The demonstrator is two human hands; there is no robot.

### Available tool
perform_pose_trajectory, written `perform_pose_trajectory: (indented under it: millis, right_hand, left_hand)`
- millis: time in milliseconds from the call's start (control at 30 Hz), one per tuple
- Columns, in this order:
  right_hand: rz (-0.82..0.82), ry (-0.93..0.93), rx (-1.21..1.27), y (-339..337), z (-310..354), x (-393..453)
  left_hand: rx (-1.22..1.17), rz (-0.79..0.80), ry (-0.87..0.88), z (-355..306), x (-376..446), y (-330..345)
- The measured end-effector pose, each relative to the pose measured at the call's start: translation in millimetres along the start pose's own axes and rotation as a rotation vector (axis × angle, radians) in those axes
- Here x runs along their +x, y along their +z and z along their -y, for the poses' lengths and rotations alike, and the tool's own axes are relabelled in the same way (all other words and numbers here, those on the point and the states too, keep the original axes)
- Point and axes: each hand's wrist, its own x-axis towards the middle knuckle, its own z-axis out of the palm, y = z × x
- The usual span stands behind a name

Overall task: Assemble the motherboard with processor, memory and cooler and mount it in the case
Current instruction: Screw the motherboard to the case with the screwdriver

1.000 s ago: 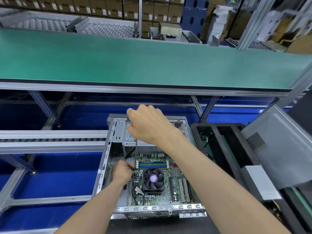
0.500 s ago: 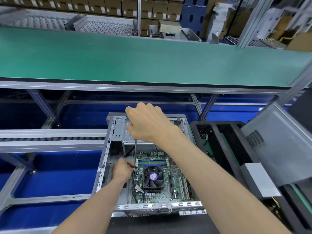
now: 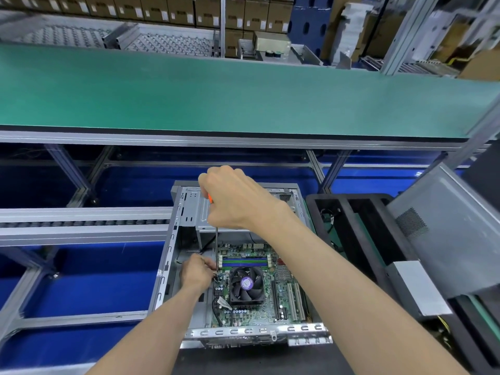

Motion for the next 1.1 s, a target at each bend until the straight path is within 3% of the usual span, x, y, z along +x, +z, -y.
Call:
perform_pose_trajectory:
  millis: [133,300,733,1100]
  right_hand:
    - [-0.09,0.045,-0.192,5,2,1]
    - [0.024,-0.043,-0.008,0,1,0]
    - [0.0,0.064,0.056,4,-12,0]
    - [-0.035,0.149,0.135,1,-23,-6]
  left_hand:
    - [0.042,-0.016,0.039,1,1,0]
    - [0.081,0.036,0.066,3,0,0]
    - [0.552,0.017,0.248,10,6,-2]
    - [0.596,0.051,0.252,13,12,-4]
